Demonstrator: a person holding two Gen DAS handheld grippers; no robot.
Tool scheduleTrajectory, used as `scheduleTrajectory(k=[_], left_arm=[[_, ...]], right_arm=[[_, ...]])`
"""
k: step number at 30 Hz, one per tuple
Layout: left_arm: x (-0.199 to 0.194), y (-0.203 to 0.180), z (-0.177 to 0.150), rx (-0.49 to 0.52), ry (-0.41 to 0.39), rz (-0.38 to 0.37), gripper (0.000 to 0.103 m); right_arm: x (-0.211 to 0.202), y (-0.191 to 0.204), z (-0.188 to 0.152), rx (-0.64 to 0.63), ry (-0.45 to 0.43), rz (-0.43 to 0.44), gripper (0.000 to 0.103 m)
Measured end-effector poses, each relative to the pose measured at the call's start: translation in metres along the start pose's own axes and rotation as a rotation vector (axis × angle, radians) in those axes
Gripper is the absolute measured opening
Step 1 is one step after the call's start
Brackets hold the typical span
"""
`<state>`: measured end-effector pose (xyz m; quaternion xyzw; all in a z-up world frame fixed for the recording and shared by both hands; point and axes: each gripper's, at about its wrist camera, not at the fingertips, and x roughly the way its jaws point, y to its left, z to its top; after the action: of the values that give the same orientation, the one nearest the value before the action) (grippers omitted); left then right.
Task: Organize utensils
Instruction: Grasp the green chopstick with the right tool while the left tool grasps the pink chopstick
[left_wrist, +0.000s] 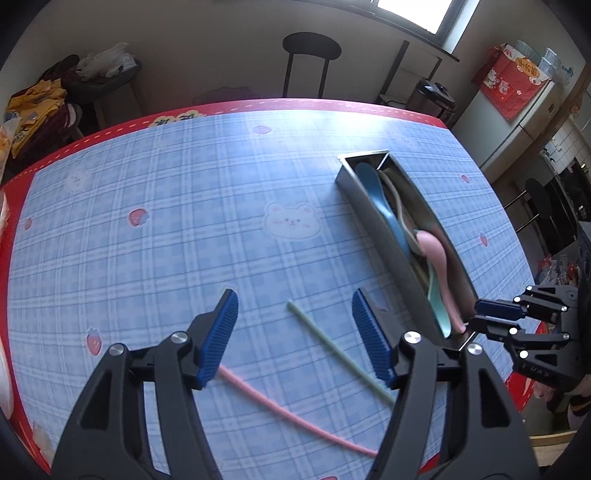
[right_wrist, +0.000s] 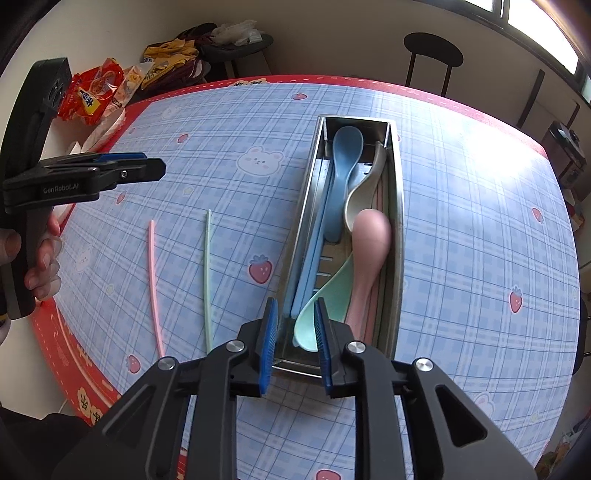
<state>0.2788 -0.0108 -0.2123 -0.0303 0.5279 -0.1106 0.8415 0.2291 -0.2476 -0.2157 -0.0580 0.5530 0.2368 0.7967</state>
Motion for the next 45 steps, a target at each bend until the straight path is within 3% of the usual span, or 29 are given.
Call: scheduleTrajectory(k=[11,19,25,34,37,40,42,45], left_arm=[[0.012,0.030,-0.072,-0.116,0.088,0.025,0.064],[0.039,0.031,-0.088,-0.182,0.136,0.043,0.064],[0.052,0.022,-0.090,-0.141,0.150,0.091,0.063],[0.056,0.001,-0.101,-0.002,0.155,0.178,0.063],[0.054,-0.001,-0.107,0.025,0.161,0.197,0.057],[0.051,-0.004,-0.109,0.040,0.165,0.197,0.039],[0.049,-0.003,-0.112,0.044,0.168,0.193,0.022],[0.046,0.004,-0.114,0.026,0.166,0.176,0.017]], right_arm=[[0.016,0.037,-0.013,-0.064,0.036,0.033,0.020],[0.028,0.058,-0.016,-0.109,0.064,0.048,0.020],[0.030,0.060,-0.017,-0.110,0.072,0.050,0.020],[0.031,0.056,-0.015,-0.107,0.074,0.047,0.020],[0.034,0.057,-0.015,-0.111,0.081,0.047,0.020],[0.038,0.060,-0.016,-0.118,0.090,0.049,0.020],[0.040,0.062,-0.016,-0.126,0.095,0.051,0.020],[0.044,0.066,-0.017,-0.137,0.103,0.052,0.020]])
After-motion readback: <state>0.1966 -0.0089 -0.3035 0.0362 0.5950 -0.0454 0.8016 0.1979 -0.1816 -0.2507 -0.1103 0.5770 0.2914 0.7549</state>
